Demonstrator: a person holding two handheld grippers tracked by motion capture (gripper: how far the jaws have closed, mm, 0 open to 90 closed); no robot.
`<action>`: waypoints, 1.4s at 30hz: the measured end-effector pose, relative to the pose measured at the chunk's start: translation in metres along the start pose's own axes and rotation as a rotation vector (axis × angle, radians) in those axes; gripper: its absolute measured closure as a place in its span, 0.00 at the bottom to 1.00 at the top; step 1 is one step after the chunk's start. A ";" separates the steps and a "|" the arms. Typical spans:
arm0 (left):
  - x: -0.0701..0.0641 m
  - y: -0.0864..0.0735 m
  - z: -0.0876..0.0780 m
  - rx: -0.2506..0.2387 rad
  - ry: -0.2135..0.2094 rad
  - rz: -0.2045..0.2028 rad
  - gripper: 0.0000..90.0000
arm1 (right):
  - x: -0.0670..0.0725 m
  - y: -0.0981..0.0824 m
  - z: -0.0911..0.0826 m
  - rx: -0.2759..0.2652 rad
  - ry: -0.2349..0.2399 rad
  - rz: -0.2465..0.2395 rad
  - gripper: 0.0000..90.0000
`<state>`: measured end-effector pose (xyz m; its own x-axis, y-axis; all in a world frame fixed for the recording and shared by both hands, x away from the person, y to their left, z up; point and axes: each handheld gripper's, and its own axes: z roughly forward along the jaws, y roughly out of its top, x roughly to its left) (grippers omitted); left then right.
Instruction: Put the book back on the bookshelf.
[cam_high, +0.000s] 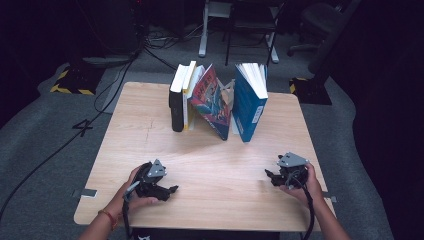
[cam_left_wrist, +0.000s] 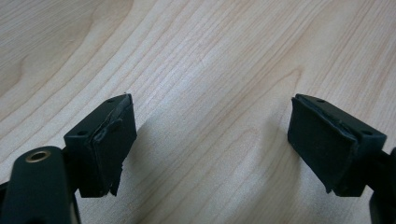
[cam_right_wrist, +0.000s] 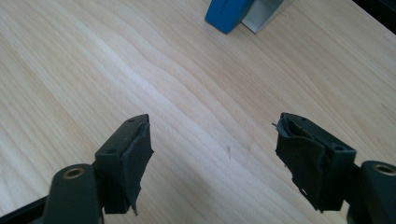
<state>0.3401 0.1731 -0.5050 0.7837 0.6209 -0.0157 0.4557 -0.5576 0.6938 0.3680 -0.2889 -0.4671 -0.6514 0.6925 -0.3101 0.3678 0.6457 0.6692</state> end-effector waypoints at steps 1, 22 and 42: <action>0.000 0.000 0.000 0.000 0.000 0.000 0.18 | 0.000 -0.003 -0.001 -0.005 0.007 0.000 0.30; 0.000 0.000 0.000 0.000 0.000 0.000 0.18 | 0.003 -0.060 -0.021 -0.010 0.081 0.072 0.24; 0.000 0.000 0.000 0.001 0.000 -0.002 0.18 | -0.007 -0.088 -0.028 -0.037 0.166 0.267 0.18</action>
<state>0.3400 0.1729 -0.5051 0.7829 0.6220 -0.0166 0.4573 -0.5571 0.6932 0.3221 -0.3595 -0.5051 -0.6353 0.7723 -0.0076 0.5181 0.4334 0.7374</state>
